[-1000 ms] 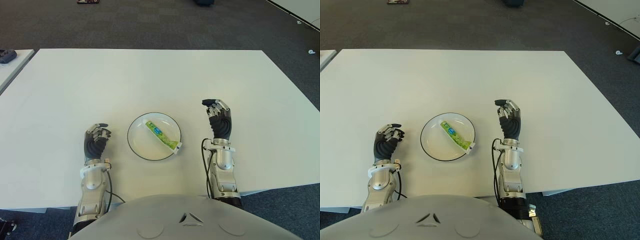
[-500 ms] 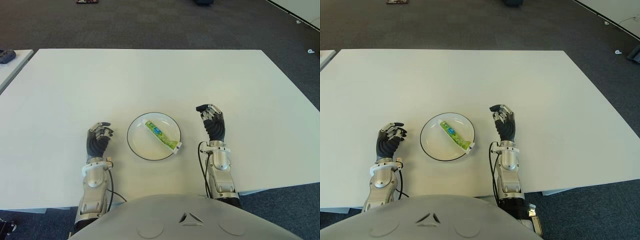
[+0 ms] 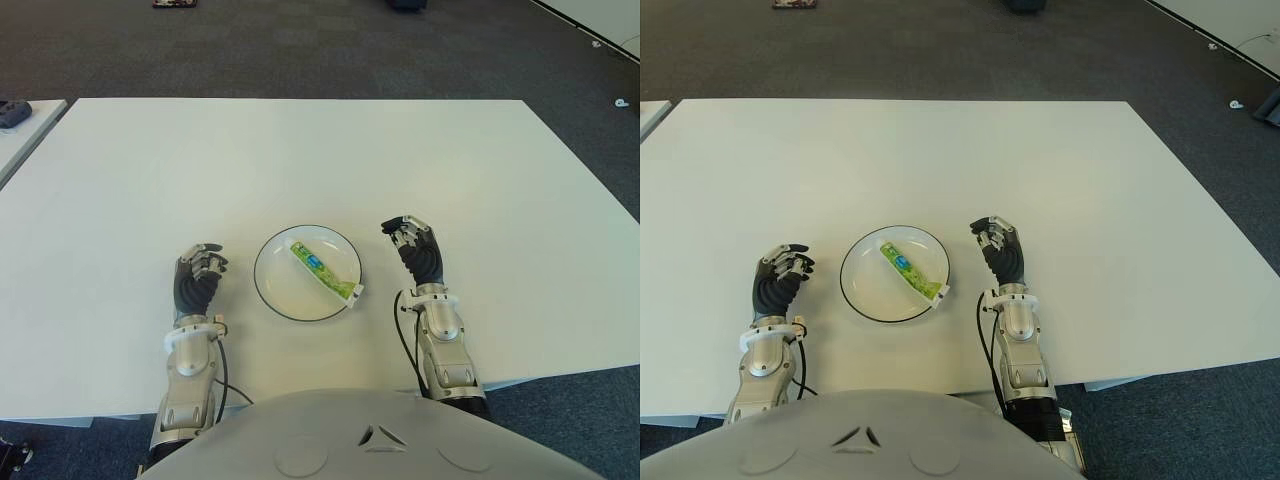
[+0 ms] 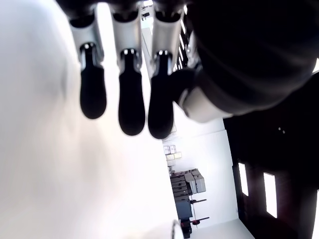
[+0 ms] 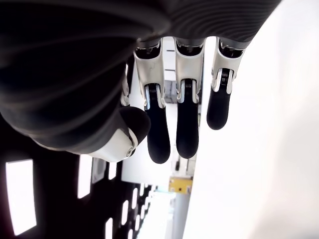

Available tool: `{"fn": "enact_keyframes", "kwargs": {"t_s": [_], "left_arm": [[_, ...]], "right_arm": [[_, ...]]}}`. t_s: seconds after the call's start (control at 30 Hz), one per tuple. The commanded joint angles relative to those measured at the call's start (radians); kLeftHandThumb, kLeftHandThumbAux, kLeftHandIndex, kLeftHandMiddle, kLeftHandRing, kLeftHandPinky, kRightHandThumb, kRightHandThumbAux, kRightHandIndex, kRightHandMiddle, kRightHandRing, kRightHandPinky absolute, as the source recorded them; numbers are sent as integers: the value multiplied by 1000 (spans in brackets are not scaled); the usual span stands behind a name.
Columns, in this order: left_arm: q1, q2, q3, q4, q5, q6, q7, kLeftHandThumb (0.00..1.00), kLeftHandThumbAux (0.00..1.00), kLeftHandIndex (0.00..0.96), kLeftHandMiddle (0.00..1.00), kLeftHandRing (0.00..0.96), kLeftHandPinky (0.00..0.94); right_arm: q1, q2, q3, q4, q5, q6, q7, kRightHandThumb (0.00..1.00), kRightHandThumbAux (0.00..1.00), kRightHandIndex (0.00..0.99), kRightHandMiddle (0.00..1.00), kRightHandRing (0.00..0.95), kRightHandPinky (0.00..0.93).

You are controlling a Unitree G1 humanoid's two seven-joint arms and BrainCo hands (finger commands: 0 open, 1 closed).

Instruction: Put the toothpaste on the table into the plate.

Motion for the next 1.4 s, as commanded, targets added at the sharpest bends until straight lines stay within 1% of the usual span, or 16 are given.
{"fn": "enact_keyframes", "kwargs": {"t_s": [0.03,0.33,0.5,0.67,0.97,1.17,1.4], "left_arm": [[6,-4,-5,-14,9,12,5,703,718,431,568,582,580],[11,5,-16,-25,12,2,-4,704,718,431,584,599,602],[11,2,-24,-36,9,17,-12,704,719,431,589,601,599],[2,7,-26,-22,-4,6,-23,704,719,431,591,599,591],[-7,17,-29,-12,-31,-13,-54,703,718,431,590,592,571],[-7,20,-29,-13,-51,-17,-73,703,717,430,584,583,559],[-11,26,-23,-5,-70,-19,-81,702,716,430,576,573,549]], "right_arm": [[13,-11,8,-2,-23,37,5,707,733,424,433,427,439],[13,-11,14,1,-31,51,2,706,733,419,419,421,435],[17,-6,17,7,-31,62,-3,704,734,418,409,412,419],[20,-1,20,9,-30,80,-5,701,735,417,404,402,407],[29,14,31,17,-23,58,-6,700,735,418,415,414,424],[30,19,35,34,-23,30,-9,702,735,418,423,417,431],[29,35,30,53,-8,9,-14,705,734,421,426,410,413]]}}
